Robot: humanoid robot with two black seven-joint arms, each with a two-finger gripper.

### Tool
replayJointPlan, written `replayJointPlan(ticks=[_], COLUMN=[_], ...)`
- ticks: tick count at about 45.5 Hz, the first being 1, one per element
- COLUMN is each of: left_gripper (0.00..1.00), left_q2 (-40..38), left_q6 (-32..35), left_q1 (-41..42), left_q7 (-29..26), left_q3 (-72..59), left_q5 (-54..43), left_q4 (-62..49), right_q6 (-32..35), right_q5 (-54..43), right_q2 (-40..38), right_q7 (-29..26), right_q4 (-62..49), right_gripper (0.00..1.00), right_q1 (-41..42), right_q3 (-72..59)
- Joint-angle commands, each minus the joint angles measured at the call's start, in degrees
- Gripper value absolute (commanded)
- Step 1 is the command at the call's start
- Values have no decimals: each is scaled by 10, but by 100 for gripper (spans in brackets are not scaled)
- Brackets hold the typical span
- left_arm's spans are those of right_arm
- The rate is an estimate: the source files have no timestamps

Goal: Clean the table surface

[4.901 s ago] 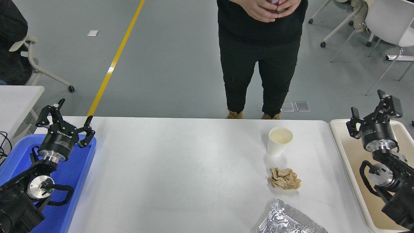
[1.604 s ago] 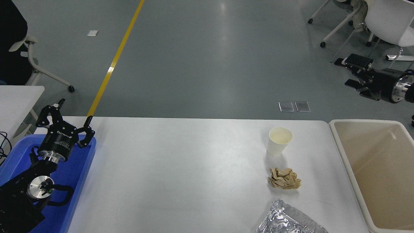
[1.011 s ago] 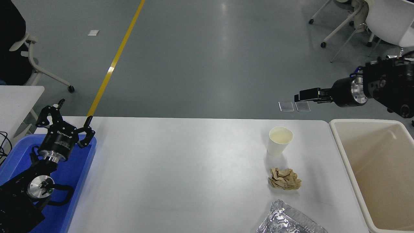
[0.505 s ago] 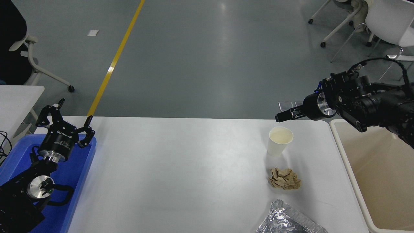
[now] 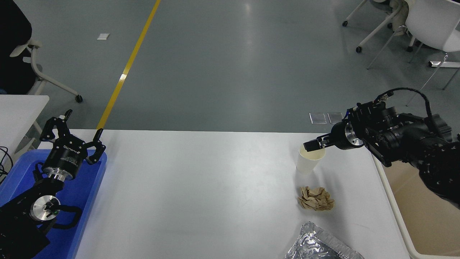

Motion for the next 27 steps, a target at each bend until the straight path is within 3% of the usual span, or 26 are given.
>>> replayJointPlan(ticks=[1, 9, 27], left_gripper=[100, 100, 100], left_q2=[0, 0, 0], left_q6=[0, 0, 0], left_q1=[0, 0, 0], left_q7=[0, 0, 0], left_q3=[0, 0, 0], left_q5=[0, 0, 0], left_q4=[0, 0, 0], right_q6=[-24, -38, -41], right_q5=[-1, -1, -1], right_q2=[19, 26, 33], right_q7=[0, 1, 2], right_q4=[-23, -49, -75], right_gripper=[93, 86, 50], right_q1=[-26, -41, -50], right_q3=[-8, -9, -30])
